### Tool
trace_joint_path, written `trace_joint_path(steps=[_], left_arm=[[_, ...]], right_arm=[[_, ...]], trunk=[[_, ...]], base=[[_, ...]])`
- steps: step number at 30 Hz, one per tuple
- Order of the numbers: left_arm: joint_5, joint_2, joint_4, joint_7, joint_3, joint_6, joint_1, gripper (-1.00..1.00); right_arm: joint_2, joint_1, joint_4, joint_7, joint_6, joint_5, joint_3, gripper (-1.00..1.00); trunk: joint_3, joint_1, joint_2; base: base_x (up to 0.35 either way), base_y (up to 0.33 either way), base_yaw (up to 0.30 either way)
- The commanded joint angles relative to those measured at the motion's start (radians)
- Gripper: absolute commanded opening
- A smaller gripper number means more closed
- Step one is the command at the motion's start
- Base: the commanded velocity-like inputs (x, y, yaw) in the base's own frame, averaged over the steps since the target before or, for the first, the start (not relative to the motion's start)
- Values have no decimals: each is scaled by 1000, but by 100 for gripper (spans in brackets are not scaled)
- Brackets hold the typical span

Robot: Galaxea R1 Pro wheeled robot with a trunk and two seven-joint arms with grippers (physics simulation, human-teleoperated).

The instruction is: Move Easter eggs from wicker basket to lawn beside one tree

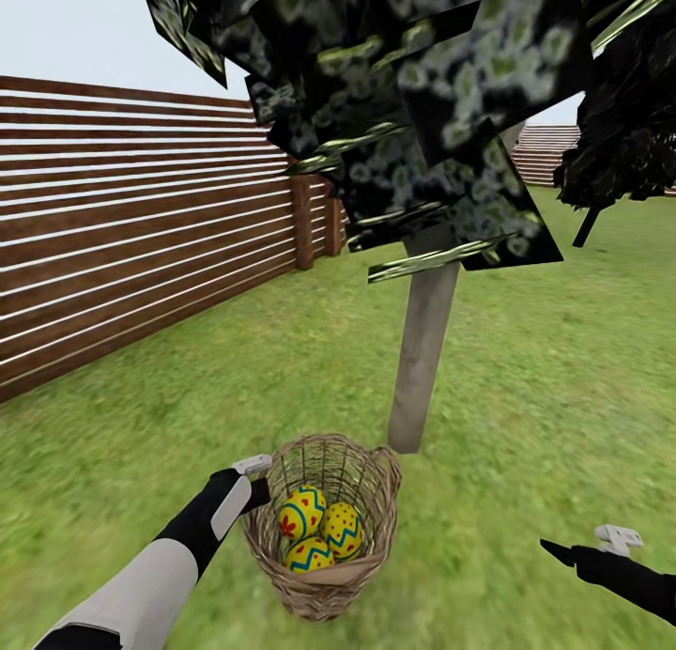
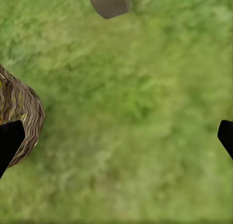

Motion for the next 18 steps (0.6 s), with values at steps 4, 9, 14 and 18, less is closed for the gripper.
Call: trace_joint_path(steps=[4, 9, 14, 18], left_arm=[[15, 1, -2, 9, -6, 1, -1, -100], [15, 1, -2, 10, -6, 1, -1, -100], [15, 1, -2, 10, -6, 1, -1, -100], [15, 1, -2, 9, -6, 1, -1, -100]], right_arm=[[0, -1, -1, 5, 9, -2, -4, 100], [0, -1, -1, 5, 9, -2, -4, 100], [0, -1, -1, 5, 9, -2, -4, 100], [0, -1, -1, 5, 9, -2, -4, 100]], trunk=[[-13, 15, -29], [-29, 34, -64], [-45, 54, -99], [-57, 69, -127]], base=[[0, 0, 0], [0, 0, 0], [0, 0, 0], [0, 0, 0]])
